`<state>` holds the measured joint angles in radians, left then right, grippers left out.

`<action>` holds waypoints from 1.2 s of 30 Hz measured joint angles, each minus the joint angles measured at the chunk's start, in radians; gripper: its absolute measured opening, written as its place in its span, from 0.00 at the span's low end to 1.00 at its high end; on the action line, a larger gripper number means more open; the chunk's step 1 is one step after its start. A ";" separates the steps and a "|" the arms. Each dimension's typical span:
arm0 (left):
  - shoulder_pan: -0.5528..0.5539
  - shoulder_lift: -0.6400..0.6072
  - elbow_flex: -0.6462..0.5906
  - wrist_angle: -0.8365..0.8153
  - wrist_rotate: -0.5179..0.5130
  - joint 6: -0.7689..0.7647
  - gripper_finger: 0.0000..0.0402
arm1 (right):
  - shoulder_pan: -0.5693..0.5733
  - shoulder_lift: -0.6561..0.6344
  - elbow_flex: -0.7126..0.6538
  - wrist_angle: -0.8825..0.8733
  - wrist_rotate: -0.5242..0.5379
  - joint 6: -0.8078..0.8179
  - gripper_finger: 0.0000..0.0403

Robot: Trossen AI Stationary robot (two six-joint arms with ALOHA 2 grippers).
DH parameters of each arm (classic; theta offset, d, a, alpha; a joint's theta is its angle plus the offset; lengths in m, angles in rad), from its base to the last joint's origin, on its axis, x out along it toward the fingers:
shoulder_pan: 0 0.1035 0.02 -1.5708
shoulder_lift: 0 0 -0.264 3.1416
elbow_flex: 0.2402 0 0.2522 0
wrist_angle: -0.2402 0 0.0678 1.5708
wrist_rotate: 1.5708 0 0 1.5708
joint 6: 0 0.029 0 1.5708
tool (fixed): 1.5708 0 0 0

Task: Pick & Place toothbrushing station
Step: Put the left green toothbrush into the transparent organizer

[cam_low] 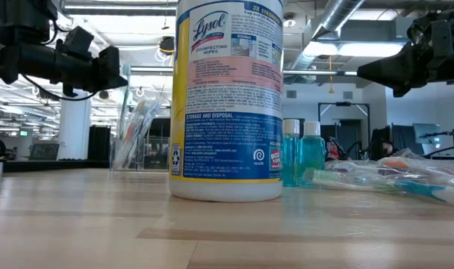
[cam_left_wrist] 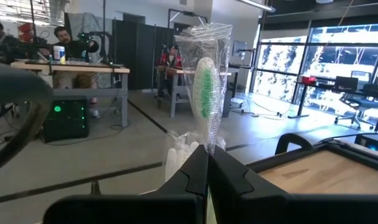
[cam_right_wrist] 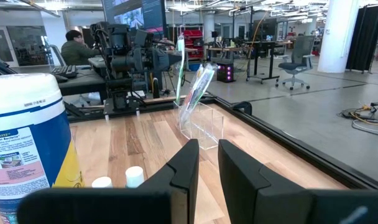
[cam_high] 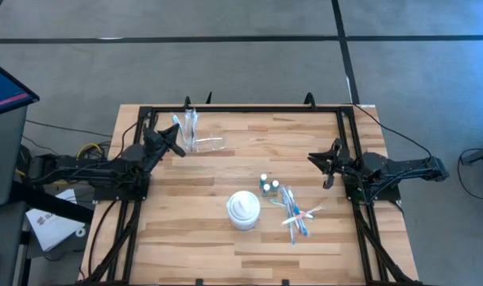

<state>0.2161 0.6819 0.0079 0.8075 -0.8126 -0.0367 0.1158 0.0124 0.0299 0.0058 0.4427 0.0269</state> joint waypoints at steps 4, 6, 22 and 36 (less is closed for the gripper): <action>0.000 0.000 -0.001 0.003 0.009 -0.005 0.00 | 0.000 0.000 0.000 0.000 0.000 0.000 0.13; 0.000 0.000 -0.001 0.003 0.012 -0.005 0.00 | 0.000 0.000 0.000 0.000 0.000 0.000 0.13; 0.000 0.112 -0.001 0.004 0.000 -0.079 0.00 | 0.000 0.000 0.000 0.000 0.000 0.000 0.13; 0.035 0.266 -0.002 0.018 -0.003 -0.183 0.00 | 0.000 0.000 0.000 0.000 0.000 0.000 0.13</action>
<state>0.2508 0.9483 0.0063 0.8253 -0.8160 -0.2196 0.1158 0.0128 0.0299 0.0059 0.4427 0.0269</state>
